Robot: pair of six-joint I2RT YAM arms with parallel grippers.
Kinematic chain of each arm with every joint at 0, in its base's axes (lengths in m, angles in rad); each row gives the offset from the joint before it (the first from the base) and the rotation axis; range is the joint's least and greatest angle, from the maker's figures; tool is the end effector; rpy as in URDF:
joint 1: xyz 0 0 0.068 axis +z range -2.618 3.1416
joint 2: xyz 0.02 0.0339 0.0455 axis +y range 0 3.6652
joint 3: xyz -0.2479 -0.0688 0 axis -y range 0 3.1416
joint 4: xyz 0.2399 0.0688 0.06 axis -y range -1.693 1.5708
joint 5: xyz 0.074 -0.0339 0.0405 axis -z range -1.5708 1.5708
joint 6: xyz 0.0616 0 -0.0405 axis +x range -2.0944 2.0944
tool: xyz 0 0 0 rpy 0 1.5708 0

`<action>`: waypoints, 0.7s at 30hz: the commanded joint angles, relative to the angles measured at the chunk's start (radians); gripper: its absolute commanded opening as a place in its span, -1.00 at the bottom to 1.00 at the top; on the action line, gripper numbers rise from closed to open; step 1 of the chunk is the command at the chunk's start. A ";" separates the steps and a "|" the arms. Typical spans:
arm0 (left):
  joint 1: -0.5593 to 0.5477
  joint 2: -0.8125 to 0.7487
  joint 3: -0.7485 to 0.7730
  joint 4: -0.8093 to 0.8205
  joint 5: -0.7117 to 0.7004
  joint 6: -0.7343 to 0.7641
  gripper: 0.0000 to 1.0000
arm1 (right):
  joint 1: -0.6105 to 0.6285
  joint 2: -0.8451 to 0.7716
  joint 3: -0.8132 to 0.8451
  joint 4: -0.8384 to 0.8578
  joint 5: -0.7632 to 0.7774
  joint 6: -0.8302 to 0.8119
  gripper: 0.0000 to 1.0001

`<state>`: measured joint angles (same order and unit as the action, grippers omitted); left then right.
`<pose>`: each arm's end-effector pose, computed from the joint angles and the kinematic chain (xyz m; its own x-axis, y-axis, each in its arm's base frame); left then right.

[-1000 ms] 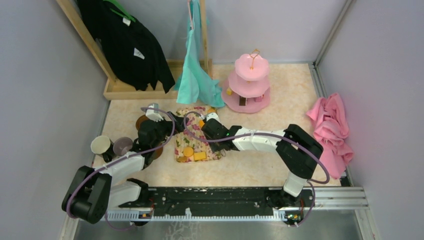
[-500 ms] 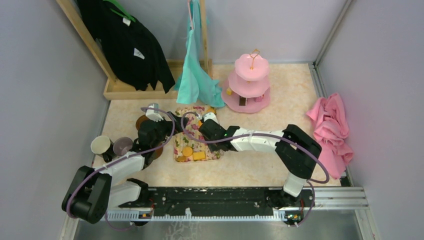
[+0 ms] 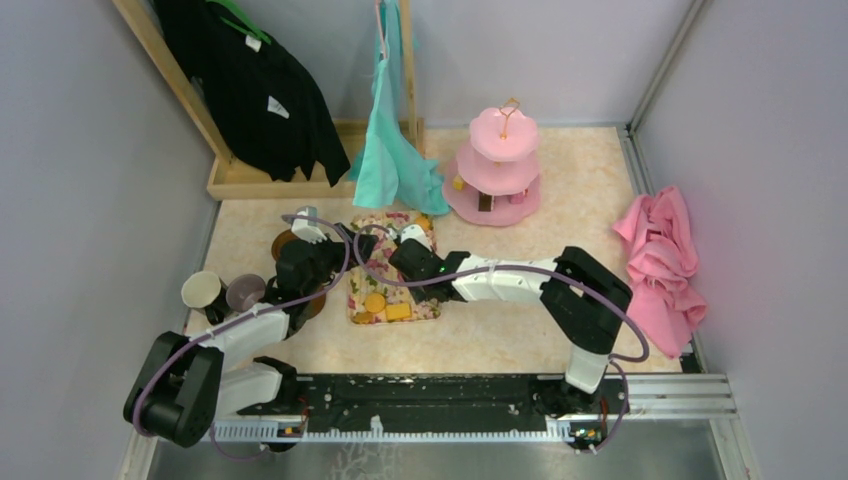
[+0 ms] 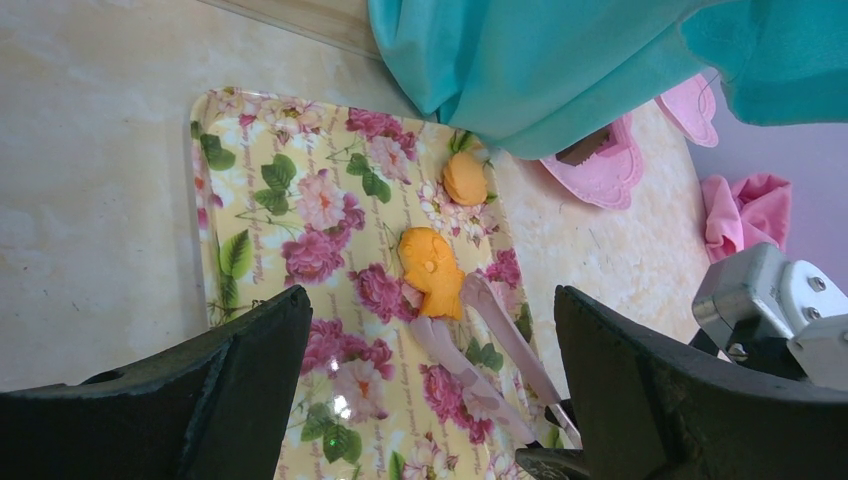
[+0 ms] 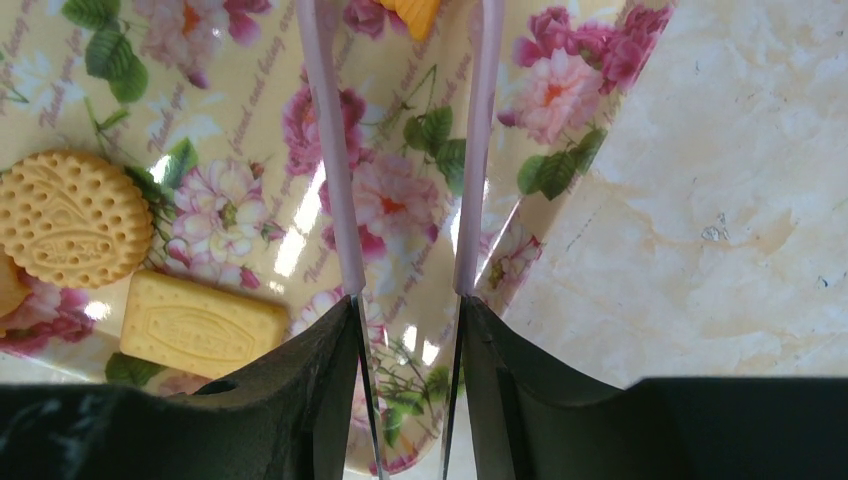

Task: Serve the afternoon tea
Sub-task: Pick up the desert from the tray.

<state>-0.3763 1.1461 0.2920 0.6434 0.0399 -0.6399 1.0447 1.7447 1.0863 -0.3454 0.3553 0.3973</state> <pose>0.2346 -0.0953 0.1696 -0.3969 -0.4847 -0.7794 0.2075 0.7798 -0.5906 0.1994 0.3007 0.1472 -0.6680 -0.4280 -0.6088 -0.4972 0.8654 -0.0628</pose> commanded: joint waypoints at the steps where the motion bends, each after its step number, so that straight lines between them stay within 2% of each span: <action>1: -0.005 -0.003 -0.004 0.024 0.012 -0.006 0.92 | 0.009 0.028 0.080 0.012 0.037 0.012 -0.19; 15: -0.005 0.000 -0.008 0.024 0.005 0.004 0.92 | -0.013 0.101 0.129 0.023 0.060 0.010 -0.21; 21: -0.005 0.003 -0.007 0.024 0.005 0.003 0.92 | -0.025 0.084 0.119 0.028 0.070 -0.004 -0.38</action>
<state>-0.3763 1.1461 0.2920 0.6434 0.0418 -0.6392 1.0294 1.8442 1.1618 -0.3569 0.3958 0.3962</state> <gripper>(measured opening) 0.958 0.344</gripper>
